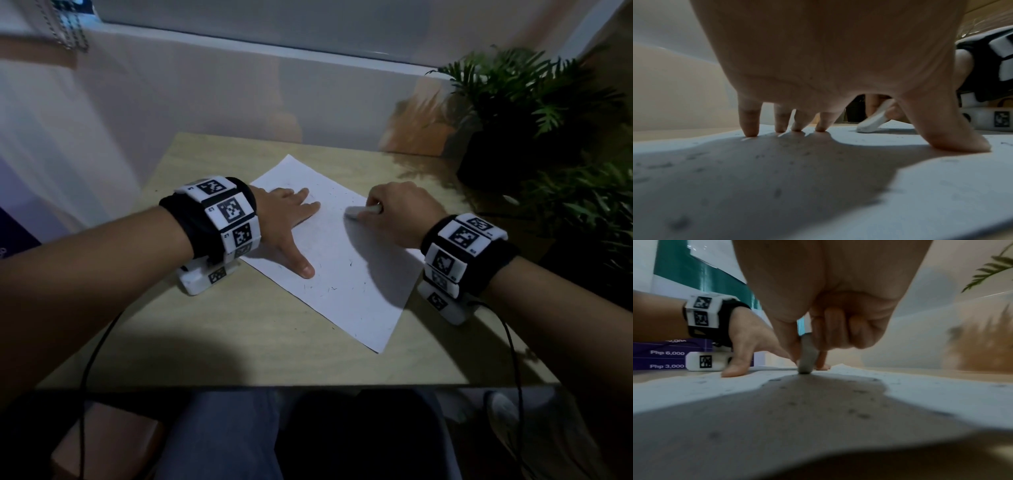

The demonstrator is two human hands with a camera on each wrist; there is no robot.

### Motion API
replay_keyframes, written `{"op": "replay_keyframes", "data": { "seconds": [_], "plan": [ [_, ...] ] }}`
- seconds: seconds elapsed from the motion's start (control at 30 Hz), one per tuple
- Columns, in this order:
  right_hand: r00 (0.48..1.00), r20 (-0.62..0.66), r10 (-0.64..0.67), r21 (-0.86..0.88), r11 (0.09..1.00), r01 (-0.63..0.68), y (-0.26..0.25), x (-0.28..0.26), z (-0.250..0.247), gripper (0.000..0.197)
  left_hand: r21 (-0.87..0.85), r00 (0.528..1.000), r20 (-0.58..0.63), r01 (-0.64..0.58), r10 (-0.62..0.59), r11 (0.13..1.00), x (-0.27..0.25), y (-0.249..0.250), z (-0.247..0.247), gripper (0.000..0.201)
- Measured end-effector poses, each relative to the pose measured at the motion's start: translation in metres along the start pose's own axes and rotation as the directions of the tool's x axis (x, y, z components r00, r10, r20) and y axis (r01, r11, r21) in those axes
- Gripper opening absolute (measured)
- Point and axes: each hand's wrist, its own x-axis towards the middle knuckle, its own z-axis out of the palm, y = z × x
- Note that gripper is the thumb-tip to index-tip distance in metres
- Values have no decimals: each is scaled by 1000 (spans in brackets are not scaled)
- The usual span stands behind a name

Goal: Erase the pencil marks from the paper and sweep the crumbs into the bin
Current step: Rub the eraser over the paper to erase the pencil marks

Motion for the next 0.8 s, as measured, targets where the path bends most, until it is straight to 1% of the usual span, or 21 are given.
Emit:
{"op": "replay_keyframes", "data": {
  "seconds": [0.1, 0.13, 0.17, 0.23, 0.3, 0.33, 0.4, 0.47, 0.53, 0.6, 0.67, 0.73, 0.8],
  "plan": [
    [984, 79, -161, 77, 985, 155, -10, -11, 3, 40, -2, 1000, 7, -3, 3, 1000, -1, 0, -1, 154],
    [977, 105, -188, 107, 978, 176, -12, -13, 4, 39, -1, 1000, 1, -7, 7, 1000, 0, 0, 0, 153],
    [976, 122, -182, 129, 978, 166, -11, -12, 3, 39, 0, 1000, -8, -9, 9, 1000, 0, 0, 1, 150],
    [987, 108, -116, 128, 987, 102, -5, -5, 0, 45, -1, 1000, -20, -4, 4, 1000, 0, 0, 1, 145],
    [998, 43, -50, 68, 997, 47, 2, 3, 1, 51, 12, 1000, -24, -1, 1, 1000, 0, 2, 2, 143],
    [999, 18, -43, 36, 998, 42, 2, 4, 1, 50, 17, 1000, -28, -1, 2, 1000, 0, 2, 2, 141],
    [994, 34, -99, 41, 994, 98, -4, -1, 4, 45, 17, 1000, -27, -3, 4, 1000, 0, 1, 2, 142],
    [979, 103, -174, 109, 981, 162, -10, -6, 3, 39, 7, 1000, -12, -11, 12, 1000, 1, 0, 2, 148],
    [977, 138, -162, 140, 980, 143, -7, -4, 2, 34, 2, 1000, -1, -13, 13, 1000, 1, -1, 1, 152],
    [991, 99, -86, 101, 992, 76, 0, 4, 0, 40, 7, 1000, -1, -12, 12, 1000, 2, -1, 0, 154],
    [999, 34, -29, 52, 998, 27, 3, 10, 2, 47, 14, 1000, -10, -12, 12, 1000, 1, 0, 1, 149],
    [999, 13, -53, 38, 998, 52, -4, 6, 5, 47, 19, 1000, -16, -11, 11, 1000, 1, 1, 1, 147],
    [987, 74, -141, 72, 988, 135, -11, -1, 6, 44, 26, 1000, -9, -8, 9, 1000, 1, 1, 1, 150]
  ]
}}
